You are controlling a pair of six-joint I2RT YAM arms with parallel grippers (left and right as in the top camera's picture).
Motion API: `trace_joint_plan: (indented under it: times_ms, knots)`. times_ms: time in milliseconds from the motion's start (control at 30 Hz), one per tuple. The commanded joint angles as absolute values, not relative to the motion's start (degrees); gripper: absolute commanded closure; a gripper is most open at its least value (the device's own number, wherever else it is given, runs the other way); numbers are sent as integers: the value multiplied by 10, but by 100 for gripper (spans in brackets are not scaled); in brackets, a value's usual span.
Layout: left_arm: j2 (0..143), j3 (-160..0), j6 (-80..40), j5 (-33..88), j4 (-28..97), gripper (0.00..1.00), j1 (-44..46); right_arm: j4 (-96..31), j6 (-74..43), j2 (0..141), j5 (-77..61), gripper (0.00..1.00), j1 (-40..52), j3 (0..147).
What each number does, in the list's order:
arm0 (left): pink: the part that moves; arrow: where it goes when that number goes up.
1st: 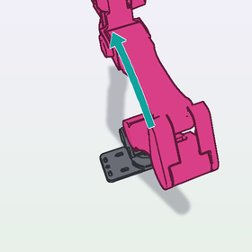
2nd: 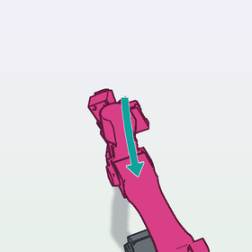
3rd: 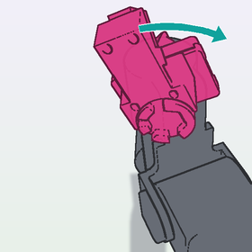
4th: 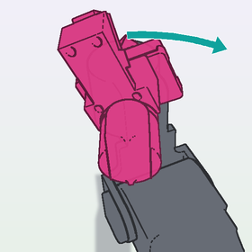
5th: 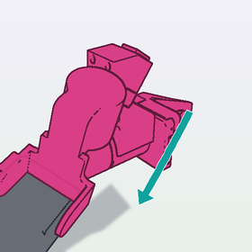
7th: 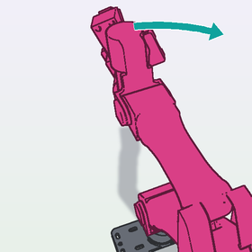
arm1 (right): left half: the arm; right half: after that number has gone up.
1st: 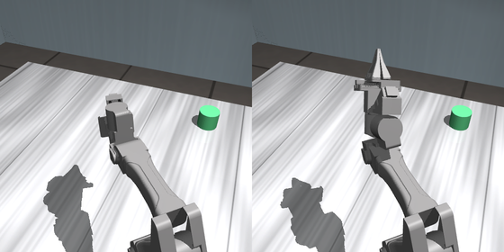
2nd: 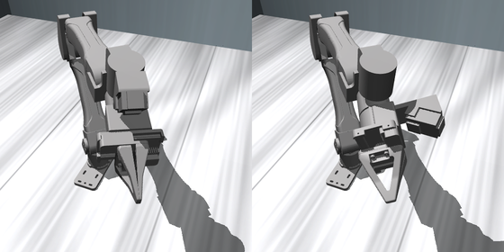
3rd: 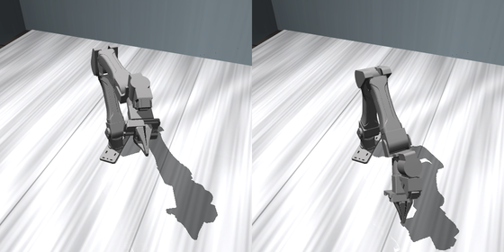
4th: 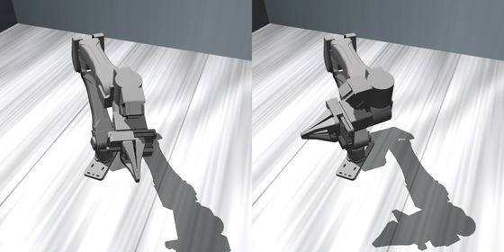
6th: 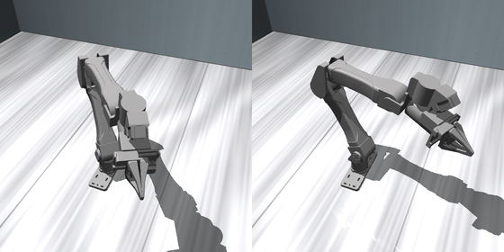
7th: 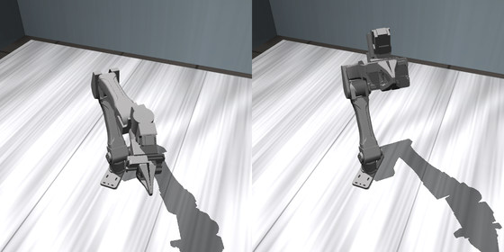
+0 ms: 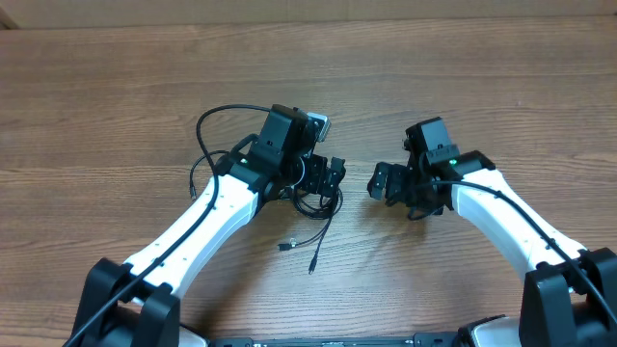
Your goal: Untangle cables
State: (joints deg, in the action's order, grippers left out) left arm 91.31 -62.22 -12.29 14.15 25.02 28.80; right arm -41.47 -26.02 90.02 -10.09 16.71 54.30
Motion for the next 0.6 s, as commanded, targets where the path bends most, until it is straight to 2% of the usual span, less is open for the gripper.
trace_joint_plan:
  times_ms: [0,200,567]
  knots:
    - [941,-617,-106,126,223,0,291,-365,-302,901,-117,0,170,504]
    - [970,-617,-85,133,194,0,291,-284,-360,901,-117,0,170,447]
    - [981,-616,-46,77,210,2,289,-274,-360,901,-116,0,170,444]
